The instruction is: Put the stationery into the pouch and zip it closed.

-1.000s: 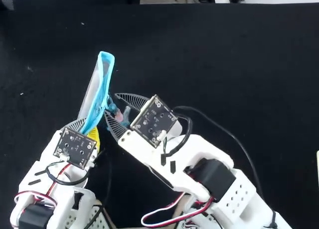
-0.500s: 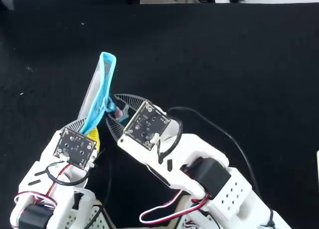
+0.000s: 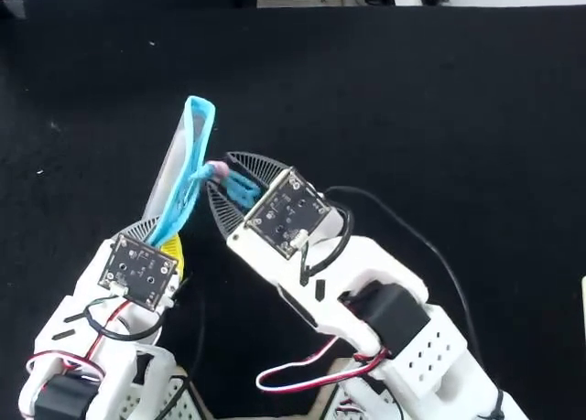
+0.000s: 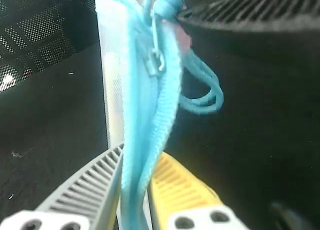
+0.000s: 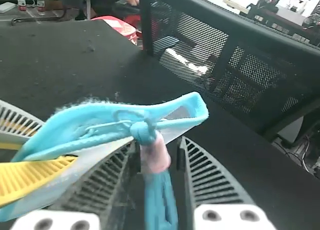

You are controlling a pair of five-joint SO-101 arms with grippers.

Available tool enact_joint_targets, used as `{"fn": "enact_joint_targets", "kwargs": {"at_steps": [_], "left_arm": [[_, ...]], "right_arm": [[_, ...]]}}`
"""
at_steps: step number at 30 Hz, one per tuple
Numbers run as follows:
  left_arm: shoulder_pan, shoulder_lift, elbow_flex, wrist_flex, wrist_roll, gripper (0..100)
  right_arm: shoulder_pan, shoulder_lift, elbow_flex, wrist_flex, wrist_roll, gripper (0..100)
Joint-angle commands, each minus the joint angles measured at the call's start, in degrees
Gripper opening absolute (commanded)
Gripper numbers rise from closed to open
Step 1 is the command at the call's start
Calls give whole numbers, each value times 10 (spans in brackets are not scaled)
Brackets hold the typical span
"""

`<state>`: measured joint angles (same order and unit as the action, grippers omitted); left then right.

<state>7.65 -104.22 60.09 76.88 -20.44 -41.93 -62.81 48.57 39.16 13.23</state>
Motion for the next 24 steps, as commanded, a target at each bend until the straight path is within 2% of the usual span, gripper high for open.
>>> {"fn": "enact_joint_targets", "kwargs": {"at_steps": [1,9,13,18,24], "left_arm": [[3,2,-2,4,-6,30],[3,2,0,4,-8,30],[3,2,0,6,-8,30],[3,2,0,6,-8,30],[3,2,0,6,-8,30]], "right_arm": [[11,-7,-4,-14,4,131],[-43,-7,-7,-11,8,131],[-40,-7,-7,-10,4,133],[-41,-6,-15,21,-10,230],[-43,-2,-57,60,17,201]]}}
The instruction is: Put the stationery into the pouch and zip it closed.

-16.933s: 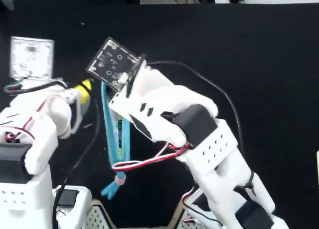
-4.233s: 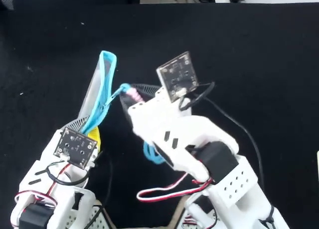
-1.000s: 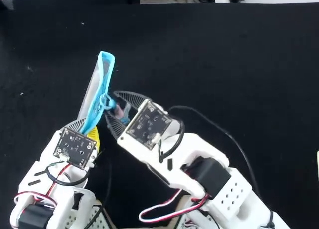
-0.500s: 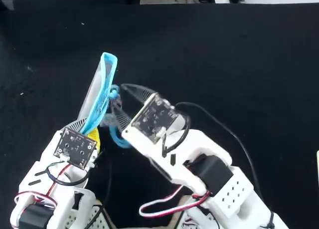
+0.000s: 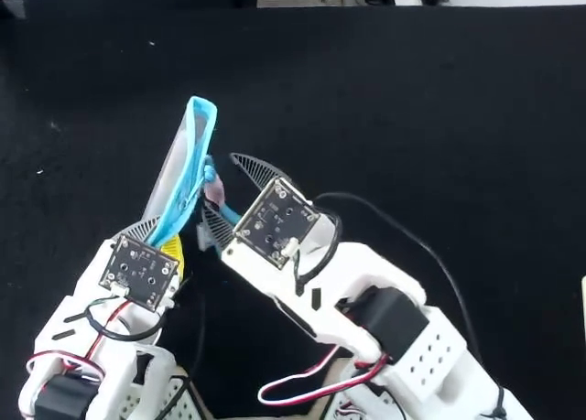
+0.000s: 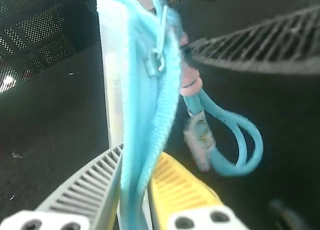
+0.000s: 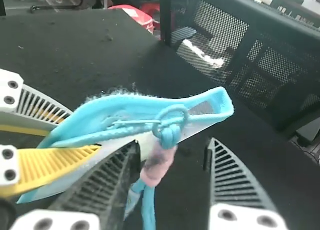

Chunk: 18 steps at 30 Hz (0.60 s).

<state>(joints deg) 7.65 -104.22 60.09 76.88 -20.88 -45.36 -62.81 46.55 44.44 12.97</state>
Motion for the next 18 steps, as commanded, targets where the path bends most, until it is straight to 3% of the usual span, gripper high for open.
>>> {"fn": "enact_joint_targets", "kwargs": {"at_steps": [1,6,12,18], "left_arm": [[3,2,0,6,-4,30],[3,2,0,6,-4,30],[3,2,0,7,-4,30],[3,2,0,7,-4,30]], "right_arm": [[-10,-2,-36,6,31,201],[-4,-1,-44,6,63,201],[62,88,-116,46,12,204],[-4,102,-191,185,11,204]]}}
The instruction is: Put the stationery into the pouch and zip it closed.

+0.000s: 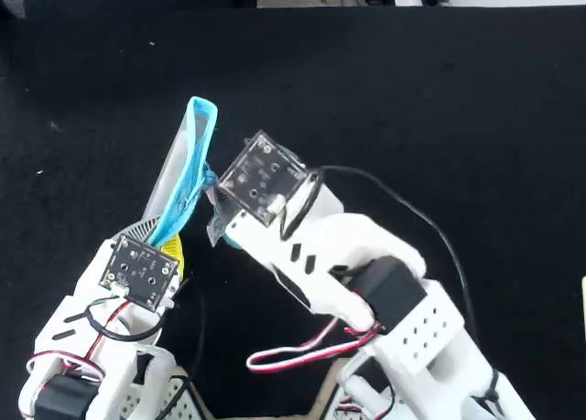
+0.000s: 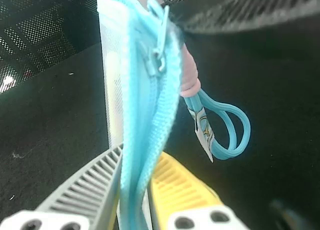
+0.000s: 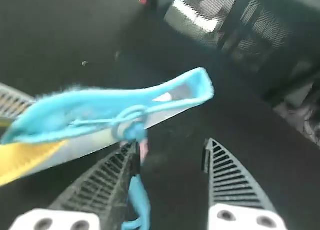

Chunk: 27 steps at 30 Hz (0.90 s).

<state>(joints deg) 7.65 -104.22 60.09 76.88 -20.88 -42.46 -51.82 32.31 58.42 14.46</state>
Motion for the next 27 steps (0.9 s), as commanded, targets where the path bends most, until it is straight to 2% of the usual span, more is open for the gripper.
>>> {"fn": "enact_joint_targets", "kwargs": {"at_steps": [1,7,16,27], "left_arm": [[3,2,0,7,-4,30],[3,2,0,7,-4,30],[3,2,0,7,-4,30],[3,2,0,7,-4,30]], "right_arm": [[-41,-15,-48,44,-4,204],[-47,-34,15,-40,-1,204],[-46,-37,136,-222,-1,201],[-46,-79,146,-246,-2,166]]}}
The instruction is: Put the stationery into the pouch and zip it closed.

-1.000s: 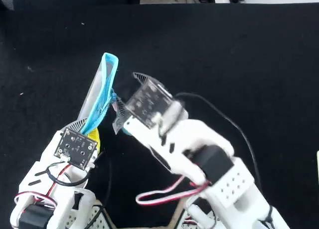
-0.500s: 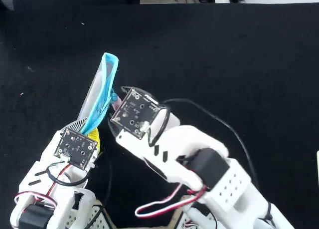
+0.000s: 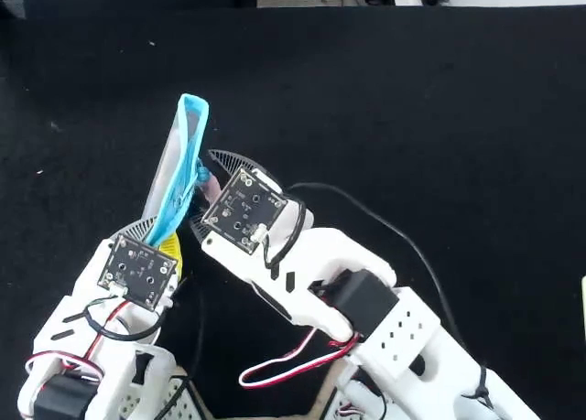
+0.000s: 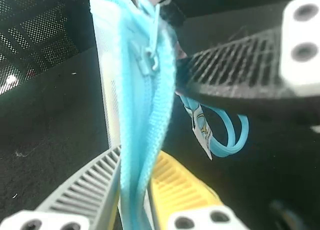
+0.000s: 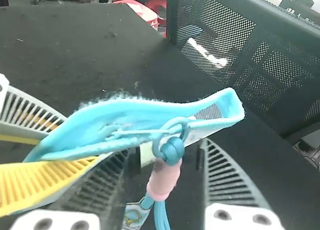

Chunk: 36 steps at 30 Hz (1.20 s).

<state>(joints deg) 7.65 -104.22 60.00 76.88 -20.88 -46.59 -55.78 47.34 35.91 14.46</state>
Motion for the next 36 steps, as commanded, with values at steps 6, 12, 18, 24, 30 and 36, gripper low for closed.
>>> {"fn": "enact_joint_targets", "kwargs": {"at_steps": [6,12,18,24,30,36], "left_arm": [[3,2,0,7,-4,30],[3,2,0,7,-4,30],[3,2,0,7,-4,30],[3,2,0,7,-4,30],[3,2,0,7,-4,30],[3,2,0,7,-4,30]], "right_arm": [[-4,-60,6,-19,-1,166],[-4,-60,16,-28,26,163],[-4,-59,17,-47,64,162],[-4,-59,31,-50,72,162],[-4,-63,32,-69,71,12],[-4,-65,30,-77,71,11]]}}
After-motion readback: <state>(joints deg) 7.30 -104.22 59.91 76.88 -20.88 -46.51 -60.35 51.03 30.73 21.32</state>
